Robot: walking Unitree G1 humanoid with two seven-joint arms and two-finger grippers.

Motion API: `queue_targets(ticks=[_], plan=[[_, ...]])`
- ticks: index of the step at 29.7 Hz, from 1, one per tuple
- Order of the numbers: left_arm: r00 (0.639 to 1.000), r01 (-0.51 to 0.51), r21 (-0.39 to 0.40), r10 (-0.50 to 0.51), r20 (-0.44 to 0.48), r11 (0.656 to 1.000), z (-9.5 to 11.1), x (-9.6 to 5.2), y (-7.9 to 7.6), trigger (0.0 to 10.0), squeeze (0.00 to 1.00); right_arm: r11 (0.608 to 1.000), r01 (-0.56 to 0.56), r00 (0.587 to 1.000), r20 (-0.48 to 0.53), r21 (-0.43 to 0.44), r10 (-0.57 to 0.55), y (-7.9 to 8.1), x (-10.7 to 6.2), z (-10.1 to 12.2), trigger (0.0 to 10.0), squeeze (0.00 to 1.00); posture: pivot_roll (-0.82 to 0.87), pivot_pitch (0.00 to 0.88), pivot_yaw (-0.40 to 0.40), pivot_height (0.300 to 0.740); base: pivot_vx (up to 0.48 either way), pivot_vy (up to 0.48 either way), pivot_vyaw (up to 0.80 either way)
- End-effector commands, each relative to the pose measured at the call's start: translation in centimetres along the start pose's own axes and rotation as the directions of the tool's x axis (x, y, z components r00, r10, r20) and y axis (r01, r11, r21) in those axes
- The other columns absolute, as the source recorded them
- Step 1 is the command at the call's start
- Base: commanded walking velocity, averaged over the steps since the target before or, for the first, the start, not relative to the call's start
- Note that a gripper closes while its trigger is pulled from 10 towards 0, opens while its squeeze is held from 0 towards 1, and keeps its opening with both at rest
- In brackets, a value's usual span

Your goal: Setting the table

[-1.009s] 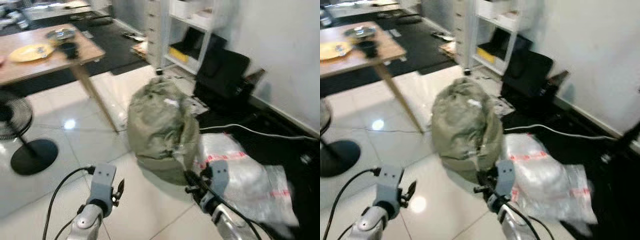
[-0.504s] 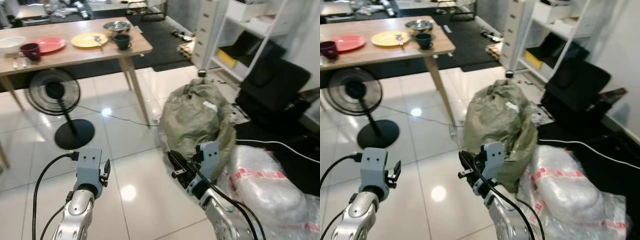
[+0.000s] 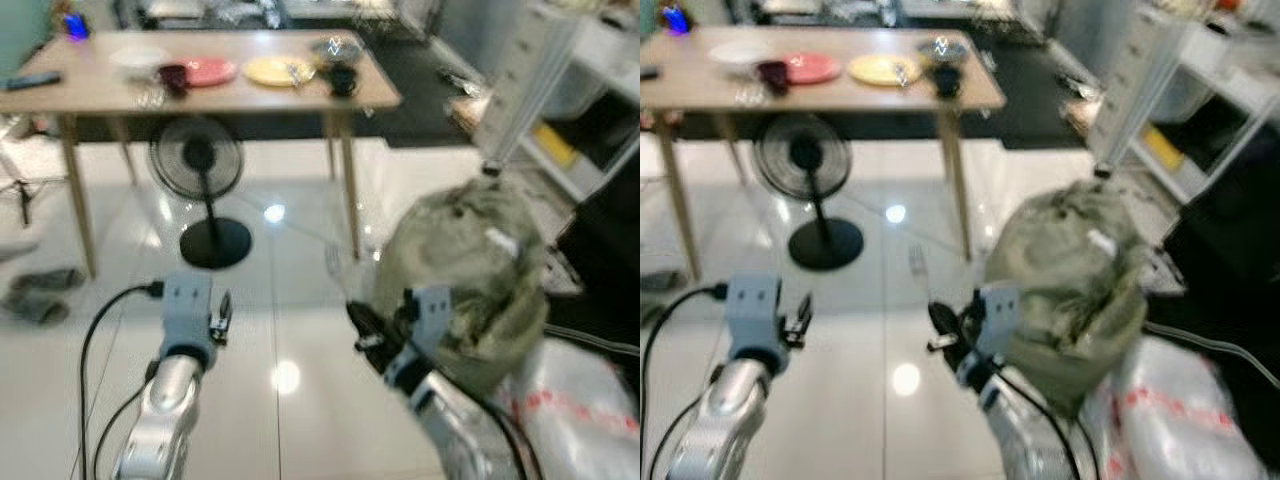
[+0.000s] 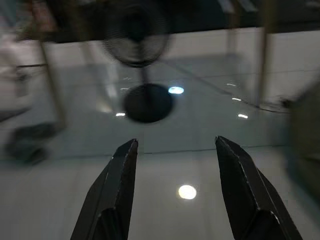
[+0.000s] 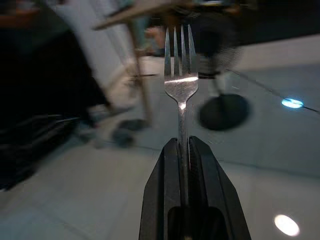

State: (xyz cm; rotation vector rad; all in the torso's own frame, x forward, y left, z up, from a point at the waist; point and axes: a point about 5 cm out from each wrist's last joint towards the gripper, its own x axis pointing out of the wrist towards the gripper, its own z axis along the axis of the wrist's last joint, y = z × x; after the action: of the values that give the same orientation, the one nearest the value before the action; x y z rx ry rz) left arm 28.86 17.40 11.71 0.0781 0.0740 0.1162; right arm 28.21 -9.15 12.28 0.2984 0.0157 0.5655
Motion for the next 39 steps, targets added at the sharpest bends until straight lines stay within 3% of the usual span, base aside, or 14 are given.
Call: queue_targets(ticks=[1,10,21,35,39], plan=[[1.0,-0.01,0.007,0.01,-0.006,1.0,0.0,-0.1,-0.1,10.0,0.0,0.999,0.036,0.999,-0.003,0.001,-0.036,-0.5,-0.4,-0.1,10.0,0.0,-0.02,0.0,0.024,0.74,0.0,0.0,0.73],[0.998,-0.053,0.007,0.053,0.02,0.999,0.9,0.4,0.4,10.0,0.0,0.994,0.108,0.994,0.03,0.014,-0.108,-1.5,-0.5,0.5,10.0,0.0,-0.02,0.0,0.029,0.74,0.347,0.0,0.15],[0.998,-0.049,0.005,0.049,0.029,0.999,1.2,0.6,0.2,10.0,0.0,0.995,0.102,0.994,0.034,0.008,-0.102,-1.3,-0.5,0.4,10.0,0.0,-0.02,0.0,0.035,0.74,0.48,0.0,0.0],[0.999,-0.047,0.008,0.047,0.025,0.999,1.2,0.6,0.2,10.0,0.0,0.995,0.098,0.994,0.039,-0.007,-0.098,-1.3,-0.3,0.5,10.0,0.0,-0.02,0.0,0.035,0.74,0.48,0.0,0.77],[0.999,-0.047,0.006,0.046,0.029,0.999,1.4,0.7,0.2,10.0,0.0,0.992,0.128,0.99,0.053,0.001,-0.128,-1.6,-0.3,0.8,10.0,0.0,-0.02,0.0,0.035,0.74,0.48,0.0,0.0]])
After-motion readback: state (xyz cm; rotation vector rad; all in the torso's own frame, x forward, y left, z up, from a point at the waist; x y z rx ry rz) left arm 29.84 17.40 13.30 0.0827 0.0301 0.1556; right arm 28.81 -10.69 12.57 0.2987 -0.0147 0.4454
